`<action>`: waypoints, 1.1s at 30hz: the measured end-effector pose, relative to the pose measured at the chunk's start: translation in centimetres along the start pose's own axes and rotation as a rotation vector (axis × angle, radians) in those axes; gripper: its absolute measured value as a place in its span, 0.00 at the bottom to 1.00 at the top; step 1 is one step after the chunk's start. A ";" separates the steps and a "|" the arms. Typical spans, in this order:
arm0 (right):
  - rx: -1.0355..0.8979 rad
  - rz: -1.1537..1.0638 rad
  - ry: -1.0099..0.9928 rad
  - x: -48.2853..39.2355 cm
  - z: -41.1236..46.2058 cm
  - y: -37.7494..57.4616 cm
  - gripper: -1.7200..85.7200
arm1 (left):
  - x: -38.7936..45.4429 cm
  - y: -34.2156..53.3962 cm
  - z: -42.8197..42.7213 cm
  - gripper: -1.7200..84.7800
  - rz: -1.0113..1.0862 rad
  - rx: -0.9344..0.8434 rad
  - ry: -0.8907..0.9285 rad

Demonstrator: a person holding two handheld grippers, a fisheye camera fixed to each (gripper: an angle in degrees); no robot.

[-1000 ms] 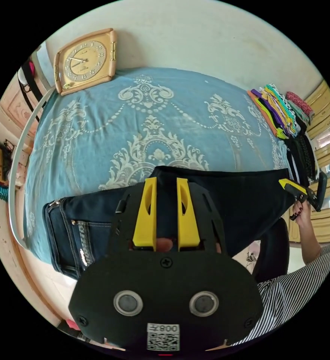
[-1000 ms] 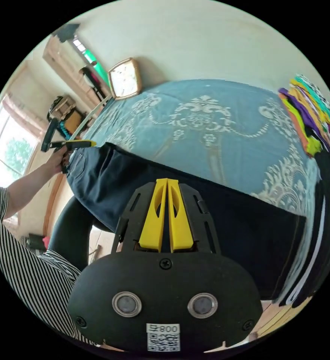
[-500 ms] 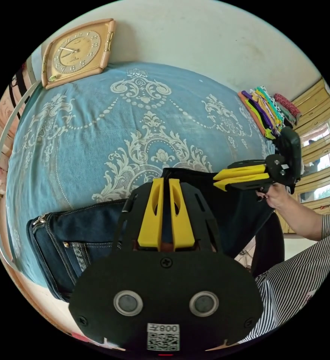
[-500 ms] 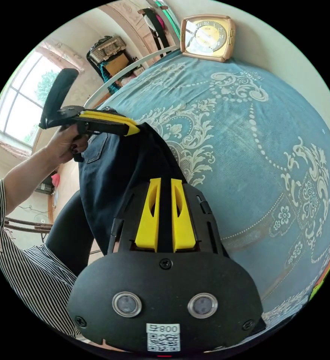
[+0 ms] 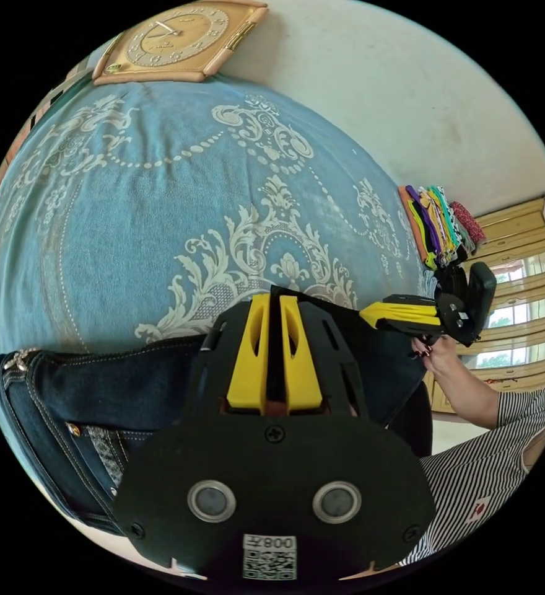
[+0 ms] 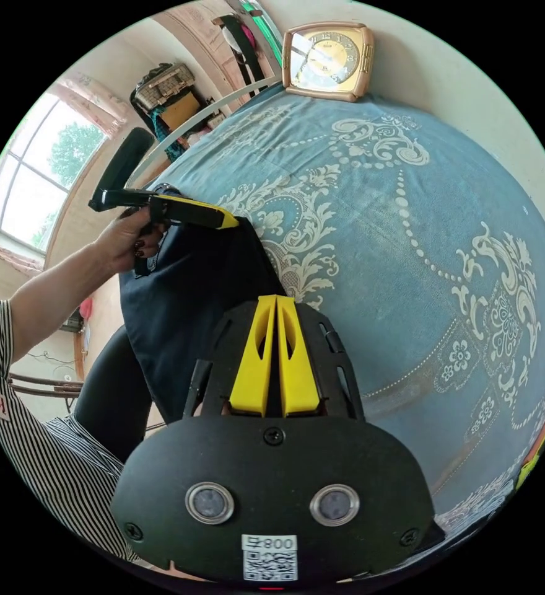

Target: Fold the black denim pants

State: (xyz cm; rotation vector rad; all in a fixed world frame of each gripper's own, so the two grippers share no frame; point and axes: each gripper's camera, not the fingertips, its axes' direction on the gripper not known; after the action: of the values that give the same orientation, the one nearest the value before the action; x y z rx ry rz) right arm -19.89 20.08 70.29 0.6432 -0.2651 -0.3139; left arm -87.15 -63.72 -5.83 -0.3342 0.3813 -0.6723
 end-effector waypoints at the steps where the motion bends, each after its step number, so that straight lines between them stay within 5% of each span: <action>1: 0.032 -0.007 -0.011 -0.8 -0.3 -0.4 0.02 | -0.5 0.4 0.2 0.04 0.000 0.005 0.003; 12: -0.025 -0.052 0.019 -4.8 3.6 -3.3 0.02 | 1.2 4.1 0.1 0.02 0.067 0.016 -0.307; 18: 0.043 -0.049 0.103 -6.2 0.7 -1.0 0.02 | 4.3 9.2 -4.1 0.02 0.113 0.144 -0.234; 24: -0.011 0.034 0.154 -6.1 0.9 4.0 0.02 | 5.2 12.9 -3.1 0.02 0.098 0.003 -0.335; 33: 0.004 0.077 0.170 -7.2 -1.6 11.1 0.02 | 9.0 12.7 -9.8 0.02 0.001 0.083 -0.356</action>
State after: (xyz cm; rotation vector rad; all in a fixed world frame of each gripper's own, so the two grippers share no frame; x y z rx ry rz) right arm -23.70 31.93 74.91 0.6579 -0.1271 -0.1834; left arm -78.19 -62.04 -21.85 -0.3666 0.0148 -0.6119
